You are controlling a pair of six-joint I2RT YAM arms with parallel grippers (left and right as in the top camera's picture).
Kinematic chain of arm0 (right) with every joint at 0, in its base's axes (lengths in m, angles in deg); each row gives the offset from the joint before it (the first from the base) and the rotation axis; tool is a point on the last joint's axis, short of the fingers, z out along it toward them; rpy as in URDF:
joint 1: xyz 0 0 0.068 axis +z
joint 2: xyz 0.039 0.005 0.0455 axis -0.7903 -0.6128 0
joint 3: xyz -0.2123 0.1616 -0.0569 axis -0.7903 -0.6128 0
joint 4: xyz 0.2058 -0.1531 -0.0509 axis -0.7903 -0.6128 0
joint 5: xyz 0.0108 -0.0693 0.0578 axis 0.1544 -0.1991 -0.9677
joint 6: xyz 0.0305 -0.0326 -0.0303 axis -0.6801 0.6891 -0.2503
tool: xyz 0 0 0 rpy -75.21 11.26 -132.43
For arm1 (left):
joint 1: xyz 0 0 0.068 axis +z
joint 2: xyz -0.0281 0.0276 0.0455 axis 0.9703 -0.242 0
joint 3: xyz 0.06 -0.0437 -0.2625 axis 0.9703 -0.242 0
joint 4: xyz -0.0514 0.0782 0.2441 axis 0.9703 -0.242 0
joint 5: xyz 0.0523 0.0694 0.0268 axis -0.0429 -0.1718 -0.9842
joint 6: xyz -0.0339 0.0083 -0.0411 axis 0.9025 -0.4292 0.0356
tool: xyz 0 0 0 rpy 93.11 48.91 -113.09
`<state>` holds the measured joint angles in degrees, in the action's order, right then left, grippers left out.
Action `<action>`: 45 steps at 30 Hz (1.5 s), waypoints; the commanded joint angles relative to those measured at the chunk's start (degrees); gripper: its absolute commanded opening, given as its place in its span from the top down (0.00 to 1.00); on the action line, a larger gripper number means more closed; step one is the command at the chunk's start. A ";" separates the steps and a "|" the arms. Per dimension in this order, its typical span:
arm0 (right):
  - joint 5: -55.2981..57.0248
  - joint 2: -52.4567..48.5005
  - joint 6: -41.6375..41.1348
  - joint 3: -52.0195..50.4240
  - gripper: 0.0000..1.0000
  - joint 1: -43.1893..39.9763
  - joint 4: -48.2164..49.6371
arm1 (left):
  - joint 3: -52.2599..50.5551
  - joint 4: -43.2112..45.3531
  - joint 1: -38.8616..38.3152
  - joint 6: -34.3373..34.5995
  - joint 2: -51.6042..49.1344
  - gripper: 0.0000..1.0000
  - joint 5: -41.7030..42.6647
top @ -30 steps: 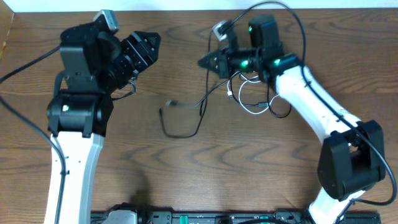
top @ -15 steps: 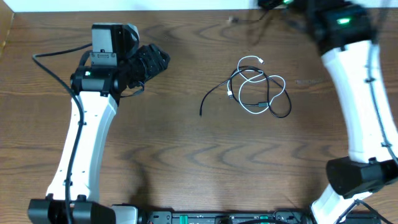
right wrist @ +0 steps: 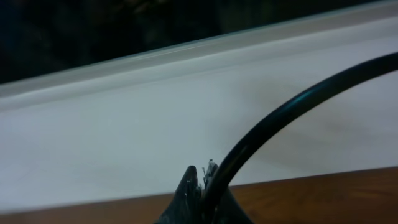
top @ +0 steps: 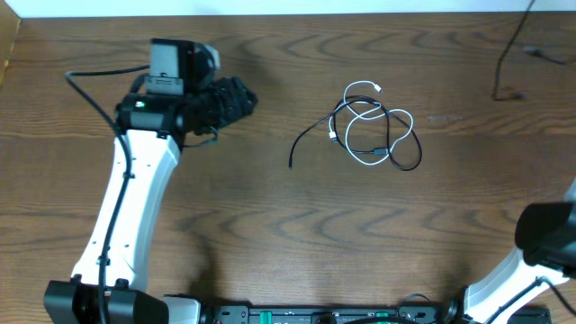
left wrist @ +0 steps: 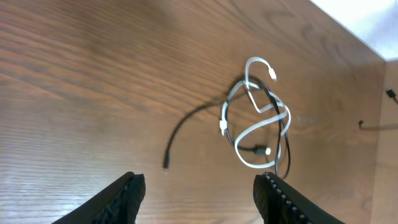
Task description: Untangle cables
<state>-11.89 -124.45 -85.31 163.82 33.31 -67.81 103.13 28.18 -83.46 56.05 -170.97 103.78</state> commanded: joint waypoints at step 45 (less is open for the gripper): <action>-17.94 -14.34 -4.09 0.66 0.01 -0.15 -32.96 | 0.20 1.25 -15.54 -1.16 -2.43 0.39 -12.17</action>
<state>-18.14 -139.25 -92.04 164.12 30.54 -97.09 103.13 29.49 -97.88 56.02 -171.21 92.50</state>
